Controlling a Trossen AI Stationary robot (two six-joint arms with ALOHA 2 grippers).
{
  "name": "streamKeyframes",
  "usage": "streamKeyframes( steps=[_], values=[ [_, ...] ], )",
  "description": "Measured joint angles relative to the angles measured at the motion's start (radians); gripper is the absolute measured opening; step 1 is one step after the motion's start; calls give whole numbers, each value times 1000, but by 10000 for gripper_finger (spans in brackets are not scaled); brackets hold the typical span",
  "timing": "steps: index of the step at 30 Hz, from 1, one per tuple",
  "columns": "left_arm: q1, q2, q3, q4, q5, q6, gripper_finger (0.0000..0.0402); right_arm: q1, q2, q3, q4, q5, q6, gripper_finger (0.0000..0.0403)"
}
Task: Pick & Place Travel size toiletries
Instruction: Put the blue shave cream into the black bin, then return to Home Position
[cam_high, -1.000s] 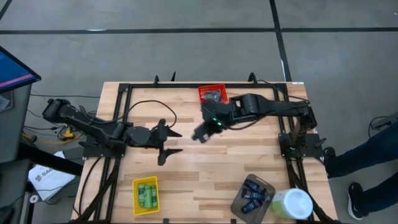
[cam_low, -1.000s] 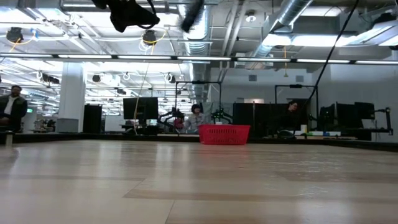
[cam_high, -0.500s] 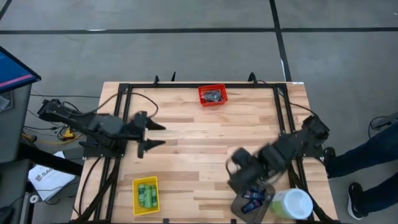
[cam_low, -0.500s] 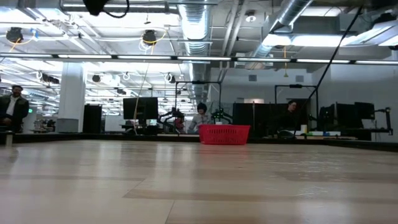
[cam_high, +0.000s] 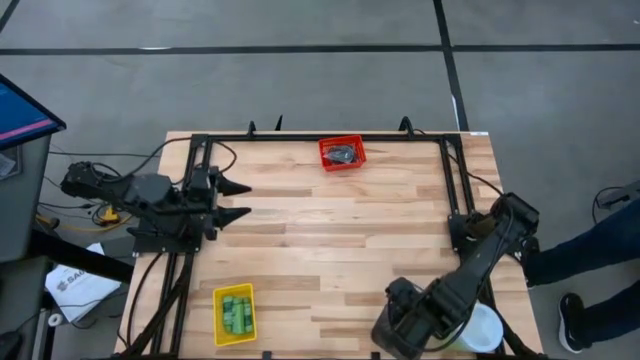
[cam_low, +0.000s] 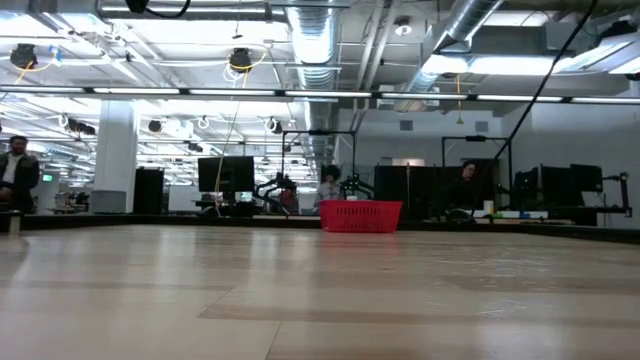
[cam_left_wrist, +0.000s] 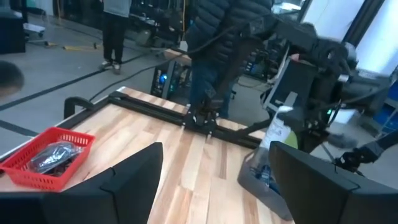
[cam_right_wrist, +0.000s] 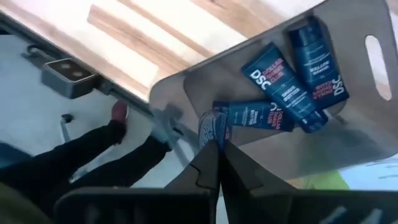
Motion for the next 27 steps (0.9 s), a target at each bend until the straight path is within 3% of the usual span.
streamKeyframes(
  steps=[6,14,17,22,27],
  values=[
    [0,1,0,1,-1,-13,289,5,0,-17,-43,5,5,31],
    [0,1,0,1,0,-21,289,-2,-4,-14,-46,3,-74,171],
    [0,-14,0,-1,0,-21,289,-19,-38,20,-53,44,-169,204],
    [0,-71,0,4,-44,-22,279,-78,-184,122,-108,331,-429,188],
    [0,-178,0,8,-114,-7,219,-144,-402,172,-112,583,-806,110]
  ],
)
